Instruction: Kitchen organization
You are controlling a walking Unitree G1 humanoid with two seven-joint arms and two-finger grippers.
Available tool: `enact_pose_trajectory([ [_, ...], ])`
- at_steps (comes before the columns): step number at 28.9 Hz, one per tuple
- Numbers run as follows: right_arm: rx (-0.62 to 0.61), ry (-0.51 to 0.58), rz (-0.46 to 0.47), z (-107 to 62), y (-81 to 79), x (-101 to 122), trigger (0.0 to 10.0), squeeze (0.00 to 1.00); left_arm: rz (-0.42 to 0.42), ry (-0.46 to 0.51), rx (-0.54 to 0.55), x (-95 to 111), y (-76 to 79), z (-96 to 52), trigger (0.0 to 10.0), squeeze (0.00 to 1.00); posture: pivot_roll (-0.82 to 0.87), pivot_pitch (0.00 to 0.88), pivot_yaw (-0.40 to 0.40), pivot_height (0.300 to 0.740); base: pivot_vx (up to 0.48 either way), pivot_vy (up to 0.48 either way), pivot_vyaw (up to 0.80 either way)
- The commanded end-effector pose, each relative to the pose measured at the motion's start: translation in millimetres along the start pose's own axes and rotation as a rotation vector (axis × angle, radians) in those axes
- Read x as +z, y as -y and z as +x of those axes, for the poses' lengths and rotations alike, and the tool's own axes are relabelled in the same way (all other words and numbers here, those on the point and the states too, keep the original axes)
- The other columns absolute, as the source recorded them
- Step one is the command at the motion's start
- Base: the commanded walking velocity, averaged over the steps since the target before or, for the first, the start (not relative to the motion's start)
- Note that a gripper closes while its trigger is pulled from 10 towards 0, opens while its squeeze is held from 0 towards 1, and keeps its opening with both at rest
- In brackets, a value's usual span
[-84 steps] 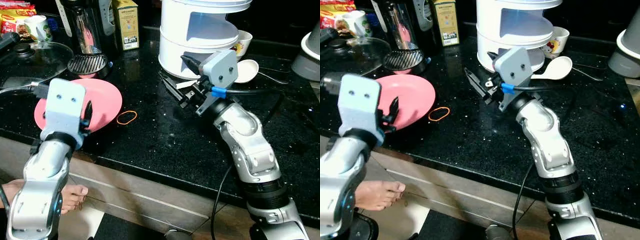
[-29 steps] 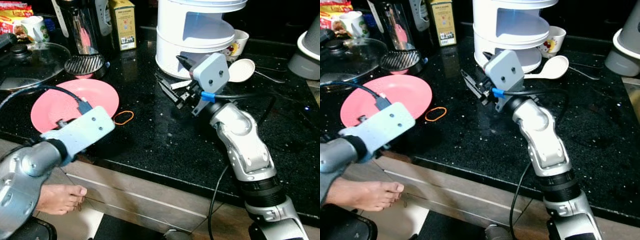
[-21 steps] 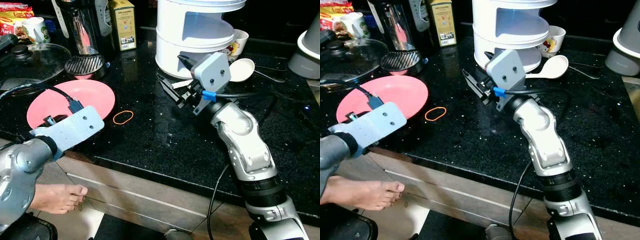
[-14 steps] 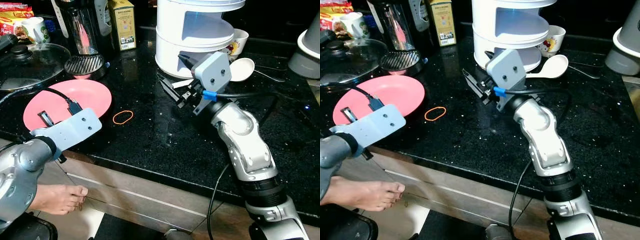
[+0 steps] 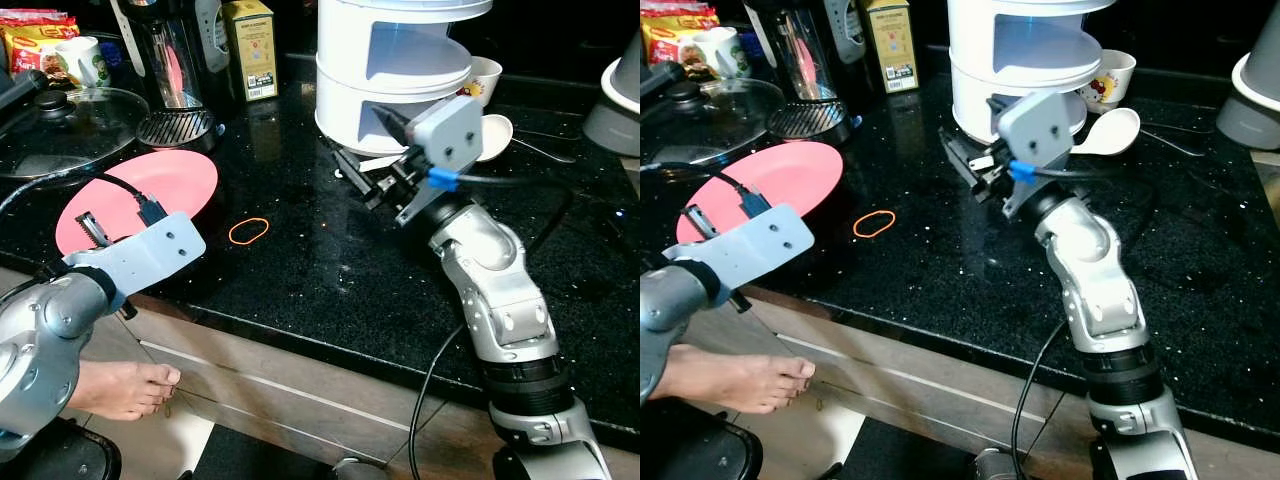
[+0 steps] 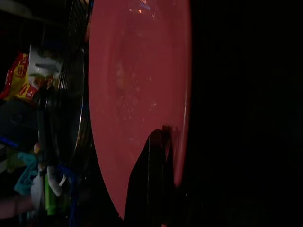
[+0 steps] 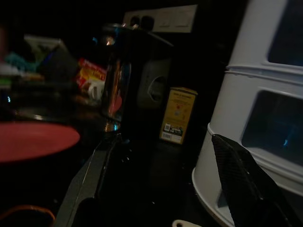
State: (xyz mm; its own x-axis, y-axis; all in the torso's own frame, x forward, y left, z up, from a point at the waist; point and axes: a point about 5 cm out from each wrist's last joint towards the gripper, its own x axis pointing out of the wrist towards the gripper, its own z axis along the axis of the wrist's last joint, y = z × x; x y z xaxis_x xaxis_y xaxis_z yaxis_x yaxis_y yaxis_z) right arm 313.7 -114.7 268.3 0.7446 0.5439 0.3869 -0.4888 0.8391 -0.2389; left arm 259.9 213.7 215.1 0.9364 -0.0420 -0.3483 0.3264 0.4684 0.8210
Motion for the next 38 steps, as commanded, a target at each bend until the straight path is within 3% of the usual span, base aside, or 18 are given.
enact_pose_trajectory([
  [1, -0.028, 0.026, 0.096, -0.2, 4.1, 2, 10.0, 0.00, -0.004, 0.085, -0.127, 14, 10.6, 0.6, 0.0, 0.00, 0.01, 0.067, -0.008, 0.732, 0.000, 0.000, 0.00],
  [5, -0.047, 0.059, 0.159, 0.5, 7.0, 6, 10.0, 0.00, 0.029, 0.132, -0.186, 26, 11.3, -1.8, 0.0, 0.00, 0.01, 0.065, -0.006, 0.732, 0.000, 0.000, 0.00],
  [9, -0.071, 0.109, 0.235, 2.3, 9.6, 12, 10.0, 0.00, 0.117, 0.201, -0.251, 42, 12.4, -2.1, 0.0, 0.00, 0.01, 0.059, 0.003, 0.732, 0.000, 0.000, 0.00],
  [20, -0.133, 0.159, 0.349, 1.6, 19.1, 18, 10.0, 0.00, 0.250, 0.257, -0.365, 56, 21.8, 0.1, 0.0, 0.00, 0.02, 0.049, 0.011, 0.732, 0.000, 0.000, 0.00],
  [24, -0.157, 0.158, 0.391, 1.7, 23.5, 16, 10.0, 0.00, 0.379, 0.269, -0.414, 59, 20.8, -0.9, 0.0, 0.00, 0.03, 0.039, 0.004, 0.732, 0.000, 0.000, -0.74],
  [26, -0.163, 0.167, 0.405, 2.0, 24.7, 17, 10.0, 0.00, 0.443, 0.274, -0.397, 62, 14.8, 0.2, 0.0, 0.00, 0.03, 0.037, 0.003, 0.732, 0.000, 0.000, -0.80],
  [32, -0.172, 0.193, 0.420, 2.0, 28.2, 20, 10.0, 0.00, 0.501, 0.326, -0.294, 78, 0.3, 2.4, 0.0, 0.00, 0.03, 0.037, 0.004, 0.732, 0.000, 0.000, -0.71],
  [38, -0.178, 0.211, 0.424, 1.4, 31.3, 23, 10.0, 0.00, 0.548, 0.401, -0.275, 94, -1.5, -0.4, 0.0, 0.00, 0.03, 0.038, 0.003, 0.732, 0.000, 0.000, -0.09],
])
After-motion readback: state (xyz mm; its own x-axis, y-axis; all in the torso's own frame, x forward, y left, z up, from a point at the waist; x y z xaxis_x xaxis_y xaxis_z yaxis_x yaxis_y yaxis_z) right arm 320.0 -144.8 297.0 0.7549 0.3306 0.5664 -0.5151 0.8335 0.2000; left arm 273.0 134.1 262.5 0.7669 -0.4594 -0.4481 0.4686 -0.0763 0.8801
